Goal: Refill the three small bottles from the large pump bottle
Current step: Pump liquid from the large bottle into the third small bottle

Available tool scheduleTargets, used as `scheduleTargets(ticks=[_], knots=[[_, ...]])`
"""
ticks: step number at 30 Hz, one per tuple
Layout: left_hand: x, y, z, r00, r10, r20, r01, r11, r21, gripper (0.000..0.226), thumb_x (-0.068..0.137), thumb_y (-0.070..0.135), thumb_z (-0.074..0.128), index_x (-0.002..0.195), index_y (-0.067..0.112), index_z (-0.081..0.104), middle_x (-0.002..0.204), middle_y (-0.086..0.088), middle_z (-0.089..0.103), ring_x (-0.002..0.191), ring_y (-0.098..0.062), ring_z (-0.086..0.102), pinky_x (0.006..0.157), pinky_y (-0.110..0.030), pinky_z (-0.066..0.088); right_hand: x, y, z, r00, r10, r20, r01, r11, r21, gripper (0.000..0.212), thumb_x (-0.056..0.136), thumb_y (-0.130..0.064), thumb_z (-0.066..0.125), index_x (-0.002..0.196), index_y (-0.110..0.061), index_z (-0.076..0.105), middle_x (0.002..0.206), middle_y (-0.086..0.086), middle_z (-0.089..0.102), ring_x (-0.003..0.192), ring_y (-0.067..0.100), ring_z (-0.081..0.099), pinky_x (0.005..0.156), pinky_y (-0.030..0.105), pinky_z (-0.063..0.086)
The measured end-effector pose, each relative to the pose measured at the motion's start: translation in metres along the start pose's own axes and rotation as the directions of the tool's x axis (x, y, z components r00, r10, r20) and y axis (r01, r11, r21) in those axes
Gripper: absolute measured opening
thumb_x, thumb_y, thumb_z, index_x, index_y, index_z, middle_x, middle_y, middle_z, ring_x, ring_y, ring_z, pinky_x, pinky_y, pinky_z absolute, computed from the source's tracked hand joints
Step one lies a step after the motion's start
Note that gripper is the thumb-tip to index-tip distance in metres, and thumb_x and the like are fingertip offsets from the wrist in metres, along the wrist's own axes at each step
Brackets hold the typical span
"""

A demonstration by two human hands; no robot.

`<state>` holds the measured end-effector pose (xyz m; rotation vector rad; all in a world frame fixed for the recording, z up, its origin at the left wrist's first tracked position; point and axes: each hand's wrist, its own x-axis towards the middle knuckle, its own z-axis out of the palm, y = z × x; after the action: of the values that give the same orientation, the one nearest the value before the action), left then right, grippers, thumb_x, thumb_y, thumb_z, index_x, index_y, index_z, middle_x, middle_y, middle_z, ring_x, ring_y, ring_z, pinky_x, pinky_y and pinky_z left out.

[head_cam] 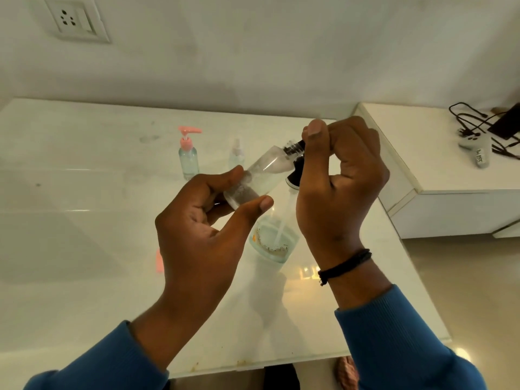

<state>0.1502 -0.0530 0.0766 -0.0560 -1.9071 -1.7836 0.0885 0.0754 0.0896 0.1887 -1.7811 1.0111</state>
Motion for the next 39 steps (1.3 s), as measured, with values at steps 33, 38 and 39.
scheduleTargets(ticks=[33,38,39], knots=[[0.009,-0.001,-0.016,0.997,-0.051,-0.052,0.042,0.987,-0.153,0.031,0.071,0.015,0.083,0.097,0.020,0.068,0.091,0.023,0.075,0.091,-0.001,0.074,0.076,-0.010,0.055,0.022,-0.033,-0.002,0.951,0.040,0.306,-0.015,0.996,-0.084,0.016,0.092,-0.031,0.065,0.076,-0.027,0.064,0.072,-0.027,0.056,0.087,0.017,0.058,0.078,0.051,0.051],[0.011,-0.002,-0.017,0.997,-0.050,-0.061,0.040,0.988,-0.150,0.031,0.073,0.012,0.083,0.099,0.017,0.067,0.090,0.024,0.075,0.092,-0.001,0.074,0.078,-0.011,0.055,0.024,-0.041,-0.001,0.939,-0.013,0.342,0.020,1.000,-0.018,0.011,0.091,-0.034,0.067,0.080,-0.031,0.067,0.075,-0.035,0.053,0.094,0.019,0.063,0.072,0.048,0.057],[0.011,-0.003,-0.017,0.997,-0.048,-0.063,0.038,0.988,-0.151,0.031,0.074,0.010,0.083,0.100,0.014,0.066,0.090,0.023,0.075,0.092,-0.001,0.073,0.078,-0.011,0.055,0.024,-0.042,-0.001,0.938,-0.016,0.347,0.019,1.000,-0.006,0.010,0.091,-0.034,0.068,0.082,-0.029,0.070,0.076,-0.035,0.054,0.095,0.020,0.064,0.071,0.047,0.057]])
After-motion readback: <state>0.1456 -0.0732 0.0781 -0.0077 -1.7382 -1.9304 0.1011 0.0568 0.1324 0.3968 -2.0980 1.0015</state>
